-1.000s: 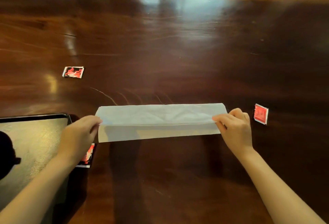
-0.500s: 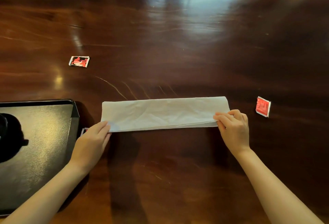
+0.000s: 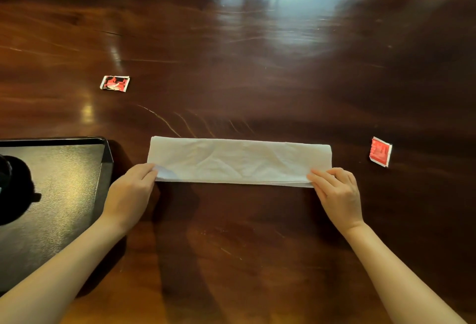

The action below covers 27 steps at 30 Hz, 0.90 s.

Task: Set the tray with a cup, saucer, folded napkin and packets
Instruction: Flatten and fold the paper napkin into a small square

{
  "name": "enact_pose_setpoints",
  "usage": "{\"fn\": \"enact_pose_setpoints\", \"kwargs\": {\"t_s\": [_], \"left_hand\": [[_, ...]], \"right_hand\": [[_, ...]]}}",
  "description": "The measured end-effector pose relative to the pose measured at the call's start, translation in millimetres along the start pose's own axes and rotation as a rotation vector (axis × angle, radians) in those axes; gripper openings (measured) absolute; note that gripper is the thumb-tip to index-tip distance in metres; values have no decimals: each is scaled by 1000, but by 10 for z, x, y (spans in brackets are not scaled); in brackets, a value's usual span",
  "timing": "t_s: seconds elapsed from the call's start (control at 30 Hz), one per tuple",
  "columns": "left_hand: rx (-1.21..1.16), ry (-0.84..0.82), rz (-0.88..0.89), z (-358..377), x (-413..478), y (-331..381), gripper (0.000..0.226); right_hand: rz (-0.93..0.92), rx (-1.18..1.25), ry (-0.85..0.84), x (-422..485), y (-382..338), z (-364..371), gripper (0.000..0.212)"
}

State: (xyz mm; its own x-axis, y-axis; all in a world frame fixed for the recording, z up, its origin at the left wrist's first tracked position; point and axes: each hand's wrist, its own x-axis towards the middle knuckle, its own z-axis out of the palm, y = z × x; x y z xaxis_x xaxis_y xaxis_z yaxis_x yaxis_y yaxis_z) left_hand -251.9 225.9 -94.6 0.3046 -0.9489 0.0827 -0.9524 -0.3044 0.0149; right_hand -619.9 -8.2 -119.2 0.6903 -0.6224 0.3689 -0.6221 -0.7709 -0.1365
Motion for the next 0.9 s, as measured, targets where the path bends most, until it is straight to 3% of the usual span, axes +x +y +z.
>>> {"fn": "enact_pose_setpoints", "kwargs": {"t_s": [0.17,0.37,0.5,0.67,0.73,0.83,0.9], "left_hand": [[48,-65,12,29,119,-74,30],[51,-135,-12,100,221,-102,22],[40,-134,2,97,218,-118,10],[-22,-213,2,-62,162,-78,24],[-68,-78,-1,-211,213,-6,39],[-192,168,-100,-261,564,295,35],[-358,144,-271,-111,859,575,40]], "right_hand": [[-25,2,60,-1,-21,-1,19],[-36,51,-67,-119,-3,-5,24],[-21,48,-100,-103,30,-37,12],[95,93,-195,-11,-41,-110,23],[209,129,-219,52,-162,-181,31],[373,325,-84,454,-710,-55,40],[383,436,-107,891,-1231,192,46]]}}
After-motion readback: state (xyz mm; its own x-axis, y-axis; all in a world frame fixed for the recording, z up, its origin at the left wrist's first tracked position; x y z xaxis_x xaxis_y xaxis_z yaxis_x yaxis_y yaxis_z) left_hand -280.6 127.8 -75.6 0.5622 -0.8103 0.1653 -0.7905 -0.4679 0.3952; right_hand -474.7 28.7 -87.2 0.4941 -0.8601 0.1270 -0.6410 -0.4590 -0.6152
